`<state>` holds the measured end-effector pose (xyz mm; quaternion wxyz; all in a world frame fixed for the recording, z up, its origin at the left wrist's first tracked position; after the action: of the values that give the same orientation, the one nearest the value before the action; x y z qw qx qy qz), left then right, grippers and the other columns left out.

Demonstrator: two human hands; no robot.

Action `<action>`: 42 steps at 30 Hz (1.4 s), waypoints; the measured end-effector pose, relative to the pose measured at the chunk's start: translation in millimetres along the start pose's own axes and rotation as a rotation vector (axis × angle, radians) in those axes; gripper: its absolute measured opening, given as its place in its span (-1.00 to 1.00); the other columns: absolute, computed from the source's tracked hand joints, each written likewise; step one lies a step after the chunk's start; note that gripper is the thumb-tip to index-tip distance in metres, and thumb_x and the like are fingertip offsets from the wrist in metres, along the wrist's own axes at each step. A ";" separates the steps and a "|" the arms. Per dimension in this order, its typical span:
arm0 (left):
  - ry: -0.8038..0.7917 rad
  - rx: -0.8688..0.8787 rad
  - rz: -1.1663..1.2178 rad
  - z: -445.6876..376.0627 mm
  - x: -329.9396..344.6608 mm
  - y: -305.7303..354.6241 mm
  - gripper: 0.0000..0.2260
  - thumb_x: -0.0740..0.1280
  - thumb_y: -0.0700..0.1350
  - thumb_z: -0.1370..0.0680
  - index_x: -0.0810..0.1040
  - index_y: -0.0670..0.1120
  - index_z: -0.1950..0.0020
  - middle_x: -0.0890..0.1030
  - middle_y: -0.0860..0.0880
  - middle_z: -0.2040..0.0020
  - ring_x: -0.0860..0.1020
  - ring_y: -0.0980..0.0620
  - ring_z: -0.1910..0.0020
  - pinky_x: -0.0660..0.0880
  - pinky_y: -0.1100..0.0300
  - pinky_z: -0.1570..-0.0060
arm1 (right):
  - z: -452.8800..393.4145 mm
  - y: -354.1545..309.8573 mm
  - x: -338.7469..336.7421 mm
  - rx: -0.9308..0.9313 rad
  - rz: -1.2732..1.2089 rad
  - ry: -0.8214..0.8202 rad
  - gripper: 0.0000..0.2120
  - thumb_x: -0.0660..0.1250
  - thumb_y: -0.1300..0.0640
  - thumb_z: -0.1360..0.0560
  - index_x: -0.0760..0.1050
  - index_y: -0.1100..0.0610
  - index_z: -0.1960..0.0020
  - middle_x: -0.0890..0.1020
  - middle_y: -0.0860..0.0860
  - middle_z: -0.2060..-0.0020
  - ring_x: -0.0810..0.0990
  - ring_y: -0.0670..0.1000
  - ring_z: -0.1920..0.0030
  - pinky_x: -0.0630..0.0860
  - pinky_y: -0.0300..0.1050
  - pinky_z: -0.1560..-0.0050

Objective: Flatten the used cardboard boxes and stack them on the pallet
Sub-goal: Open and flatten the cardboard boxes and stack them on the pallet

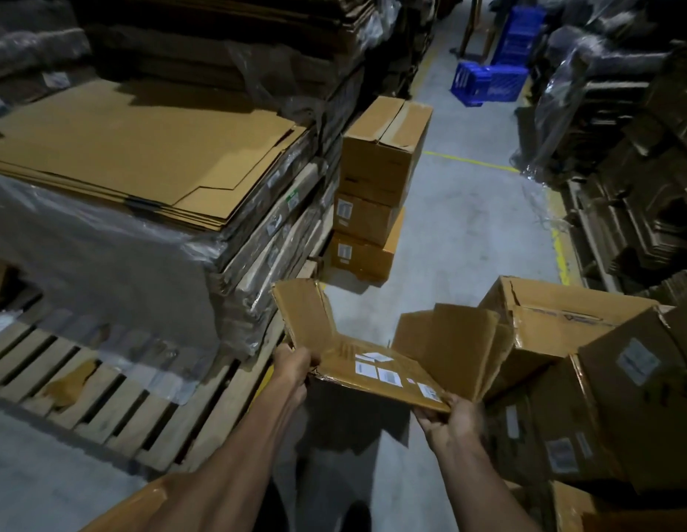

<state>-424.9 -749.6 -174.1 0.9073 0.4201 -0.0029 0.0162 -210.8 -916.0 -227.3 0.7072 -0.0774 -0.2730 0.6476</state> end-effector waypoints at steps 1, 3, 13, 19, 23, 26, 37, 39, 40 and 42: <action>0.000 0.017 0.012 2.9 -6.6 4.8 -0.74 0.20 -0.55 -0.44 0.40 -0.24 0.01 0.48 -0.16 0.29 0.43 -0.07 0.41 0.34 0.30 0.63 | 7.4 2.7 2.8 -0.009 -0.014 -0.018 -0.69 0.26 0.25 -0.61 0.45 0.10 -0.34 0.61 0.24 -0.12 0.65 0.33 -0.09 0.58 0.40 -0.08; 0.001 0.064 0.030 11.3 -19.5 15.5 -0.75 0.22 -0.55 -0.44 0.42 -0.26 0.02 0.48 -0.17 0.32 0.46 -0.04 0.49 0.34 0.32 0.66 | 26.2 10.7 6.7 -0.023 -0.031 -0.057 -0.65 0.29 0.29 -0.58 0.46 0.13 -0.35 0.64 0.24 -0.12 0.68 0.30 -0.06 0.59 0.37 -0.09; -0.019 0.343 0.098 68.4 -62.5 82.2 -0.75 0.34 -0.52 -0.38 0.51 -0.31 -0.01 0.61 -0.23 0.15 0.58 -0.16 0.23 0.57 0.06 0.23 | 103.5 38.7 16.9 0.023 -0.166 -0.260 -0.72 0.42 0.11 -0.54 0.57 0.11 -0.24 0.74 0.15 0.03 0.74 0.20 0.08 0.66 0.12 0.22; -0.036 0.445 0.236 105.6 -83.5 119.0 -0.75 0.33 -0.53 -0.42 0.49 -0.19 0.25 0.58 -0.09 0.38 0.54 0.01 0.45 0.51 0.19 0.40 | 139.0 47.0 37.9 0.087 -0.294 -0.410 -0.71 0.39 0.13 -0.57 0.52 0.16 -0.27 0.72 0.22 -0.01 0.73 0.24 0.04 0.68 0.18 0.23; -0.045 0.460 0.378 113.2 -99.1 132.4 -0.85 0.34 -0.52 -0.42 0.51 -0.31 0.13 0.60 -0.11 0.34 0.58 0.12 0.50 0.51 0.28 0.51 | 160.9 49.5 56.3 0.109 -0.299 -0.463 -0.72 0.37 0.12 -0.58 0.51 0.17 -0.27 0.72 0.24 0.04 0.74 0.24 0.10 0.66 0.16 0.35; -0.053 0.482 0.472 111.9 -112.9 139.5 -0.78 0.35 -0.52 -0.41 0.54 -0.40 -0.04 0.58 -0.17 0.24 0.58 0.02 0.36 0.50 0.32 0.47 | 168.2 51.6 71.3 0.093 -0.295 -0.513 -0.68 0.35 0.16 -0.59 0.50 0.16 -0.33 0.72 0.21 -0.03 0.74 0.23 0.08 0.66 0.12 0.33; -0.031 0.580 0.768 84.8 -154.5 184.0 -0.63 0.27 -0.53 -0.43 0.60 -0.23 0.50 0.61 -0.05 0.48 0.59 0.08 0.50 0.53 0.29 0.43 | 183.0 51.8 172.0 0.092 -0.213 -0.727 -0.64 0.23 0.25 -0.61 0.45 0.21 -0.40 0.68 0.23 -0.13 0.74 0.20 0.06 0.68 0.22 0.20; -0.056 0.575 0.806 73.9 -158.8 196.3 -0.69 0.26 -0.52 -0.44 0.61 -0.25 0.41 0.62 -0.08 0.44 0.60 0.05 0.47 0.55 0.27 0.42 | 181.9 52.0 202.1 0.104 -0.187 -0.764 -0.63 0.23 0.26 -0.61 0.45 0.22 -0.40 0.67 0.24 -0.14 0.71 0.21 -0.03 0.64 0.28 0.02; -0.075 0.585 0.833 66.1 -159.6 204.0 -0.67 0.25 -0.51 -0.46 0.61 -0.23 0.42 0.63 -0.08 0.43 0.61 0.04 0.46 0.57 0.25 0.40 | 181.4 52.6 219.1 0.124 -0.170 -0.791 -0.64 0.23 0.26 -0.60 0.45 0.24 -0.40 0.67 0.25 -0.15 0.69 0.23 -0.08 0.62 0.30 -0.01; -0.096 0.618 0.884 52.5 -158.1 222.5 -0.58 0.21 -0.49 -0.48 0.62 -0.18 0.48 0.63 -0.08 0.42 0.61 0.02 0.44 0.61 0.20 0.36 | 181.4 53.9 258.3 0.177 -0.142 -0.865 -0.67 0.22 0.25 -0.61 0.45 0.27 -0.36 0.68 0.28 -0.09 0.70 0.25 -0.04 0.64 0.31 0.08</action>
<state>-589.5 -650.0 26.4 0.6469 0.6264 -0.2160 0.3775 -343.0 -704.7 -26.3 0.5744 0.2803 -0.4918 0.5913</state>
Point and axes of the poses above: each hand's wrist, its own z-axis away from the middle knuckle, its own x-axis out of the palm, y = z × x, the point moved 6 cm from there along -z, towards the middle knuckle
